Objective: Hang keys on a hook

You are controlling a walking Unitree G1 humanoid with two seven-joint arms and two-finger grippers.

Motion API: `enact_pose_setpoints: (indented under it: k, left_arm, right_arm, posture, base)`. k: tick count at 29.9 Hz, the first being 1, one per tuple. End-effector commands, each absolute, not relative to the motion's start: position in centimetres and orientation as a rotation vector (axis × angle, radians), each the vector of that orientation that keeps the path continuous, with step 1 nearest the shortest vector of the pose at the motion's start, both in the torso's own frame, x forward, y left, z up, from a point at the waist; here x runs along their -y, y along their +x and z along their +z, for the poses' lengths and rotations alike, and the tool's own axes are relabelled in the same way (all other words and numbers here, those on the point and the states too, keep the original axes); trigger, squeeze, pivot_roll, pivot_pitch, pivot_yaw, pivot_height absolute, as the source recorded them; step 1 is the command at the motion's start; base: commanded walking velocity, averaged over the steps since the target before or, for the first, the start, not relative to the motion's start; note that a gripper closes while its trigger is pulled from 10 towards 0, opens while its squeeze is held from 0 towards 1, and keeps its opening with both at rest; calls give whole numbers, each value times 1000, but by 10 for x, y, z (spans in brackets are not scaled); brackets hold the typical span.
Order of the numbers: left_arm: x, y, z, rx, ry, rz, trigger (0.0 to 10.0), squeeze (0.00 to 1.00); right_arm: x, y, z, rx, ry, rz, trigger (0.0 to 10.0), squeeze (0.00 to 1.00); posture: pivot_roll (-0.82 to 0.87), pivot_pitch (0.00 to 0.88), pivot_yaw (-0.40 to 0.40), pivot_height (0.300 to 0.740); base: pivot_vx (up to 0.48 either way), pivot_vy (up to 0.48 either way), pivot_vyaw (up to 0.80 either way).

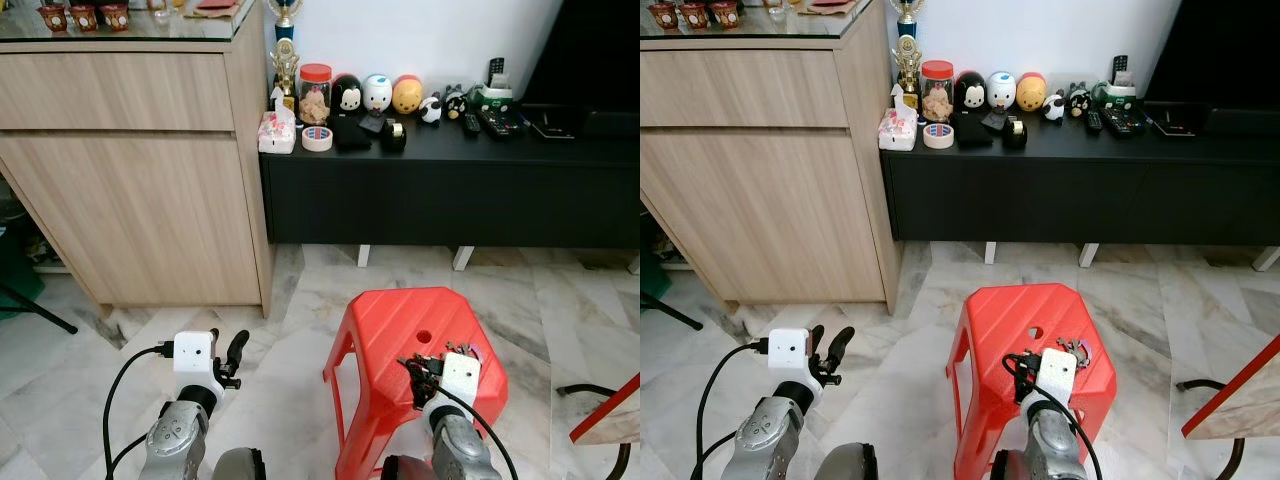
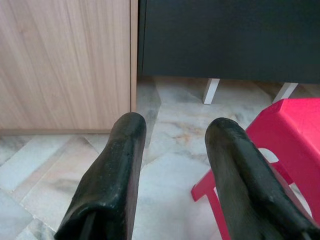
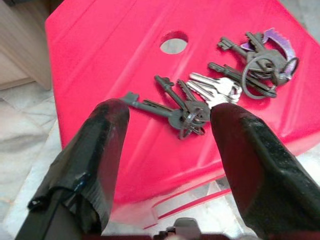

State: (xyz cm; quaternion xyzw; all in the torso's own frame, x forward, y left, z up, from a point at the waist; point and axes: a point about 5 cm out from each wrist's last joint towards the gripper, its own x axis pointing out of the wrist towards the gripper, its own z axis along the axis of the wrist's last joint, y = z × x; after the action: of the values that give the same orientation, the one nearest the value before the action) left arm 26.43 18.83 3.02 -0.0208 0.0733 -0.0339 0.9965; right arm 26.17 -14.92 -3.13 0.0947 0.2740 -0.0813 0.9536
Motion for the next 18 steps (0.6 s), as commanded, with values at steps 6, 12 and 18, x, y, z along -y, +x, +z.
enact_pose_setpoints:
  k: [6, 12, 18]
  left_arm:
    - [-182, 269, 35, -136, -44, -97, 10000, 0]
    - [-184, 266, 38, -120, -42, -95, 10000, 0]
    - [-184, 259, 41, -102, -49, -90, 10000, 0]
  right_arm:
    - [154, 271, -26, -573, 201, -184, 10000, 153]
    - [158, 273, -26, -590, 195, -196, 10000, 0]
    - [156, 273, -25, -582, 197, -195, 10000, 0]
  posture:
    - [82, 51, -55, 613]
    - [90, 81, -59, 613]
    - [95, 114, -67, 613]
  base:
    - [0, 0, 0]
    - [0, 0, 0]
    - [0, 0, 0]
